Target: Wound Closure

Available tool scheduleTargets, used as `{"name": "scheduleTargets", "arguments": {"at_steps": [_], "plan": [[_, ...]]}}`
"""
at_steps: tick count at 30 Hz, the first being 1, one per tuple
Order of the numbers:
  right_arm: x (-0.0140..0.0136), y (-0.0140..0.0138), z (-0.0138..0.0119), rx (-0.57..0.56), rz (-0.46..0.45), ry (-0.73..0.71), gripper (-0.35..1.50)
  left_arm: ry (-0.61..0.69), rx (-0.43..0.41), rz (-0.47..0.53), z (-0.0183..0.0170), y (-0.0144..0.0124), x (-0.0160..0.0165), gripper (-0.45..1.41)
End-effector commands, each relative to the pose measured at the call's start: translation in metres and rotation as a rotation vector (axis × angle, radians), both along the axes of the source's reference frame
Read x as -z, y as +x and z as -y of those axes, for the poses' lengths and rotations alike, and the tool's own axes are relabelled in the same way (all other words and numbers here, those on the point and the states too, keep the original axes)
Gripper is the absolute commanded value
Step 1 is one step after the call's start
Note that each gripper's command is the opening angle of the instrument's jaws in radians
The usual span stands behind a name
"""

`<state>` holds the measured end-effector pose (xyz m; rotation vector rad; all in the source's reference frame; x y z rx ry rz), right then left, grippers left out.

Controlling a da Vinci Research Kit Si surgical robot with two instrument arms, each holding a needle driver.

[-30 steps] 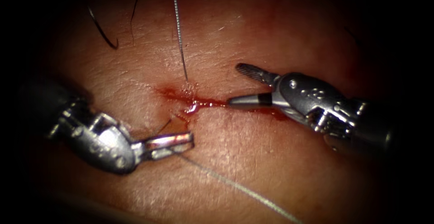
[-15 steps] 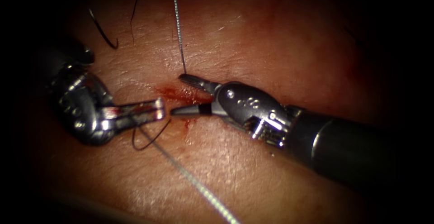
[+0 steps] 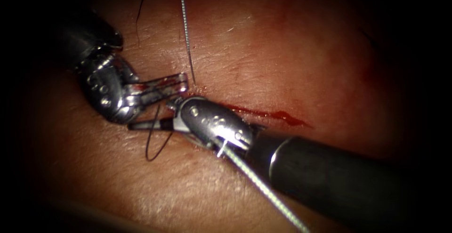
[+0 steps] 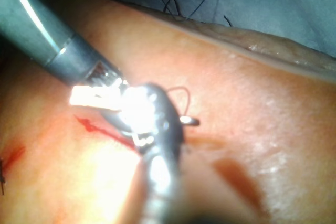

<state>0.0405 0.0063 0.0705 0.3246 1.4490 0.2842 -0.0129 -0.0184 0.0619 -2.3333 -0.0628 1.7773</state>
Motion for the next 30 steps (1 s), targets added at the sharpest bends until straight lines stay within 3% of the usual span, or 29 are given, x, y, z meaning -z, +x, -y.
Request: {"name": "scheduleTargets", "arguments": {"at_steps": [1, 3, 4, 15, 19, 22, 30], "plan": [[-0.0003, 0.0011, 0.0007, 0.079, -0.037, 0.033, 0.71, -0.003, -0.006, 0.004, 0.0, -0.0006, -0.0014, -0.45], [-0.0004, 0.0009, 0.0008, 0.141, -0.062, 0.062, -0.06, -0.007, -0.006, 0.005, -0.0005, -0.0009, -0.0022, -0.45], [-0.0005, 0.0009, 0.0008, 0.165, -0.073, 0.06, -0.33, -0.01, -0.007, 0.005, -0.0007, -0.0011, -0.0027, -0.45], [-0.0016, 0.0005, 0.0026, 0.231, -0.105, 0.033, -0.35, -0.032, -0.048, 0.012, -0.0002, -0.0002, -0.01, -0.45], [-0.0013, 0.001, 0.003, 0.218, -0.17, 0.032, -0.35, -0.034, -0.043, -0.002, -0.0001, 0.0001, -0.0122, -0.45], [-0.0008, 0.0022, 0.0035, 0.204, -0.261, 0.03, -0.35, -0.041, -0.03, 0.0, 0.0002, 0.0, -0.013, -0.45], [-0.0005, 0.0033, 0.004, 0.184, -0.246, 0.043, -0.35, -0.021, -0.019, 0.009, -0.0002, -0.0002, -0.0123, -0.45]]}}
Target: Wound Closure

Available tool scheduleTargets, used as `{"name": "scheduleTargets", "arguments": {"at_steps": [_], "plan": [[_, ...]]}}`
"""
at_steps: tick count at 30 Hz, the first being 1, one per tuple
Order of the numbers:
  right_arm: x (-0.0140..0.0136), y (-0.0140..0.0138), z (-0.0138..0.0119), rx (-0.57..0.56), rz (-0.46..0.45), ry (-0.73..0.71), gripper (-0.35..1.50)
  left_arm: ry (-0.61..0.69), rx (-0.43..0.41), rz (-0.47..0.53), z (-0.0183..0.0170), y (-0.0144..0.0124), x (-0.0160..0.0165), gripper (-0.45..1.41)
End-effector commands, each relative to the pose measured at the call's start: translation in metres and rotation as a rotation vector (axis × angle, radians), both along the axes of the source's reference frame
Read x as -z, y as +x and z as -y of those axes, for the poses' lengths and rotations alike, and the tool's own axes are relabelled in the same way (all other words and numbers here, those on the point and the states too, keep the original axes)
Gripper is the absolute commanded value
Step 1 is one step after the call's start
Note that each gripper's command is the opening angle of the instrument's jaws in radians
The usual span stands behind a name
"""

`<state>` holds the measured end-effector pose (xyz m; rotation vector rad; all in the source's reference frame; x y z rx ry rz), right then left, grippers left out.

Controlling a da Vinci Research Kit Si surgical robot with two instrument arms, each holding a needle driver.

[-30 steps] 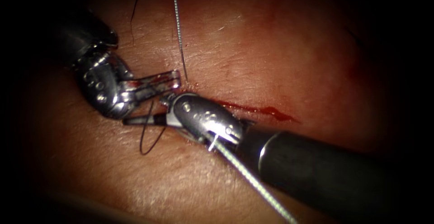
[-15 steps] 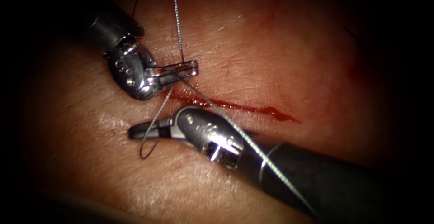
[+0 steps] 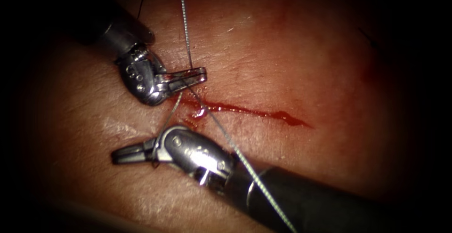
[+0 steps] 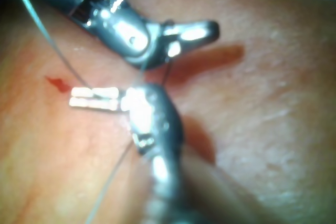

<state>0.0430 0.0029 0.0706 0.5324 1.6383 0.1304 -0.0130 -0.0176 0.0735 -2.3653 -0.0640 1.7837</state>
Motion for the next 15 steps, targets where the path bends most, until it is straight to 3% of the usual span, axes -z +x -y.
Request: {"name": "scheduleTargets", "arguments": {"at_steps": [1, 7, 9, 12, 15], "plan": [[-0.0003, 0.0007, 0.0006, 0.002, -0.009, 0.004, -0.35, 0.001, -0.001, -0.002, 0.0006, -0.0002, -0.0007, -0.45], [0.0003, -0.0009, 0.0012, -0.074, -0.115, 0.095, -0.35, -0.017, 0.011, 0.019, 0.0004, 0.0001, -0.0029, -0.45], [0.0007, -0.0014, 0.0009, -0.133, -0.18, 0.171, -0.35, -0.025, 0.017, 0.03, 0.0006, 0.0004, -0.0037, -0.45], [0.0013, -0.0019, 0.0002, -0.195, -0.207, 0.223, -0.35, -0.034, 0.021, 0.063, 0.0008, 0.0009, -0.004, -0.45], [0.0015, -0.0027, -0.0006, -0.254, -0.187, 0.237, -0.35, -0.059, -0.059, 0.102, 0.001, 0.0015, -0.0037, -0.45]]}}
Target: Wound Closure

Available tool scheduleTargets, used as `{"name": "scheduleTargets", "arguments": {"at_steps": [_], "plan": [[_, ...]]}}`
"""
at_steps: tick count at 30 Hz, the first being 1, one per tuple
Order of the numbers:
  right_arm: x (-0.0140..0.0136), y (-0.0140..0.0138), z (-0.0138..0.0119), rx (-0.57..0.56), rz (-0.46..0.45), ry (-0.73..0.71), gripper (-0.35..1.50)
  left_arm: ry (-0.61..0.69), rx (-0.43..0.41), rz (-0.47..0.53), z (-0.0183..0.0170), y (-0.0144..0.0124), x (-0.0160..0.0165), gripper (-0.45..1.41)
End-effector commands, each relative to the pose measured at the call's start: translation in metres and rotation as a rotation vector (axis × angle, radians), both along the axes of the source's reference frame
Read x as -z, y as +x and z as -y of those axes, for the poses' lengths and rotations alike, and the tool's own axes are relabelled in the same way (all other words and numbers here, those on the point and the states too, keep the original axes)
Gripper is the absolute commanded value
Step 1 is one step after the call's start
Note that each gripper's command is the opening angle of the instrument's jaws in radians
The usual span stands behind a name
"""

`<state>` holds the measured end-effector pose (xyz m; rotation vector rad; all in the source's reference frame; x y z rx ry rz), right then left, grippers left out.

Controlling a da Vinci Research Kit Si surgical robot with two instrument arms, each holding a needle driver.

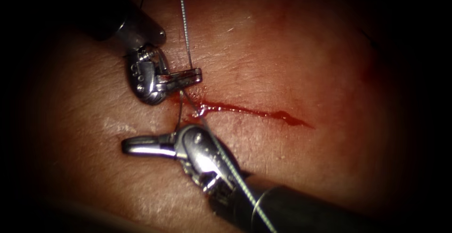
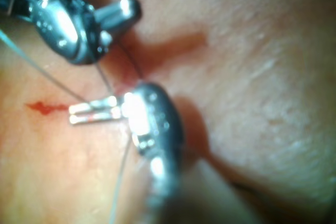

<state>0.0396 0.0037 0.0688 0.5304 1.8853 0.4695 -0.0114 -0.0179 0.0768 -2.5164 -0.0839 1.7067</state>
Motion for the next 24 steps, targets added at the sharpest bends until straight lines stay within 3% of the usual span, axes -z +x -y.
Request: {"name": "scheduleTargets", "arguments": {"at_steps": [1, 10, 21, 24], "plan": [[-0.0004, 0.0003, -0.0001, -0.022, 0.016, 0.01, -0.35, -0.006, -0.026, 0.006, 0.0007, 0.0001, -0.0004, -0.45], [-0.0025, -0.0046, -0.0024, -0.179, 0.1, 0.066, -0.35, -0.129, -0.227, 0.098, 0.0012, 0.0024, 0.0005, -0.45], [-0.0021, -0.0044, -0.0018, -0.173, 0.061, 0.075, -0.35, -0.164, -0.25, 0.108, 0.0017, 0.0033, 0.0006, -0.45], [-0.002, -0.0043, -0.0017, -0.169, 0.016, 0.098, -0.35, -0.176, -0.248, 0.106, 0.0019, 0.0035, 0.0005, -0.45]]}}
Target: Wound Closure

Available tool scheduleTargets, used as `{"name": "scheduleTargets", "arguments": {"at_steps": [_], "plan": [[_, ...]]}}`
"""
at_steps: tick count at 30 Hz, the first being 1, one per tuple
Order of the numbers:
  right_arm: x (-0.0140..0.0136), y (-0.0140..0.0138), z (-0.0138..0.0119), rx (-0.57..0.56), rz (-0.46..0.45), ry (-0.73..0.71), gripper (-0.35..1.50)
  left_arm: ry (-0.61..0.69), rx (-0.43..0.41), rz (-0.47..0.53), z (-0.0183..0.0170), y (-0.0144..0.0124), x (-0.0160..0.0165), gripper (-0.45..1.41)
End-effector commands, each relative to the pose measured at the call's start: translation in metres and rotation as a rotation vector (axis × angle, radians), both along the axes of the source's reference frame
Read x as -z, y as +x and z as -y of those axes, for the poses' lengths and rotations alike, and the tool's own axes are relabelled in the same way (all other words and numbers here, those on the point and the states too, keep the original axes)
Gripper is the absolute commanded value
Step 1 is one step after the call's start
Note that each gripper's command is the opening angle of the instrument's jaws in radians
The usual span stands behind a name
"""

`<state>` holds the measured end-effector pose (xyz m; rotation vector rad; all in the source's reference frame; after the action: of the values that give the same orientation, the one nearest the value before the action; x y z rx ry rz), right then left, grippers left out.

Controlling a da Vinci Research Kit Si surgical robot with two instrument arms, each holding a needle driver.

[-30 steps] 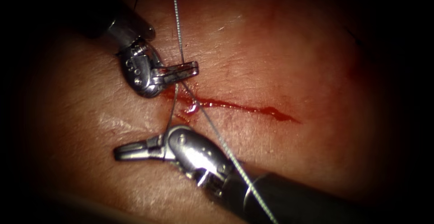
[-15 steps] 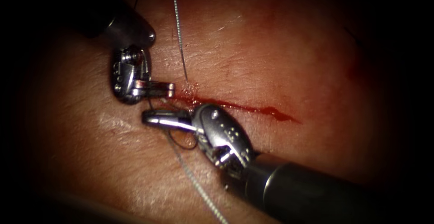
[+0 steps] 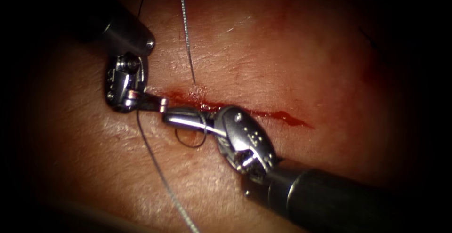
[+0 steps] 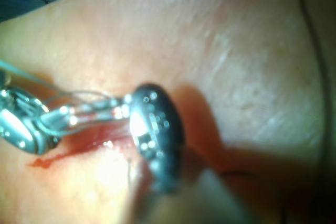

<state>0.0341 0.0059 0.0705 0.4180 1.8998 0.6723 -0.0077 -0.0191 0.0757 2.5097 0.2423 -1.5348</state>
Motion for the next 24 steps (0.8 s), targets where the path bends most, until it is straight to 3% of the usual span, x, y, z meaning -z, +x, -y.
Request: {"name": "scheduleTargets", "arguments": {"at_steps": [1, 11, 14, 22, 24], "plan": [[-0.0003, 0.0011, 0.0005, 0.001, -0.014, 0.01, -0.35, 0.003, -0.001, -0.001, 0.0008, -0.0002, -0.0007, -0.45], [0.0001, 0.0013, 0.0004, -0.007, -0.121, 0.075, -0.35, -0.001, 0.018, -0.01, 0.0011, -0.0001, -0.0016, -0.45], [0.0004, 0.0024, 0.0009, -0.002, -0.152, 0.095, -0.35, 0.016, 0.078, -0.036, 0.0011, -0.0007, -0.0019, -0.45], [0.0, 0.0037, 0.001, -0.052, -0.133, 0.122, -0.35, 0.032, 0.117, -0.053, 0.0018, -0.0013, -0.0021, -0.45], [-0.0004, 0.0032, 0.0002, -0.098, -0.12, 0.141, -0.21, 0.04, 0.148, -0.068, 0.0025, -0.0016, -0.002, -0.45]]}}
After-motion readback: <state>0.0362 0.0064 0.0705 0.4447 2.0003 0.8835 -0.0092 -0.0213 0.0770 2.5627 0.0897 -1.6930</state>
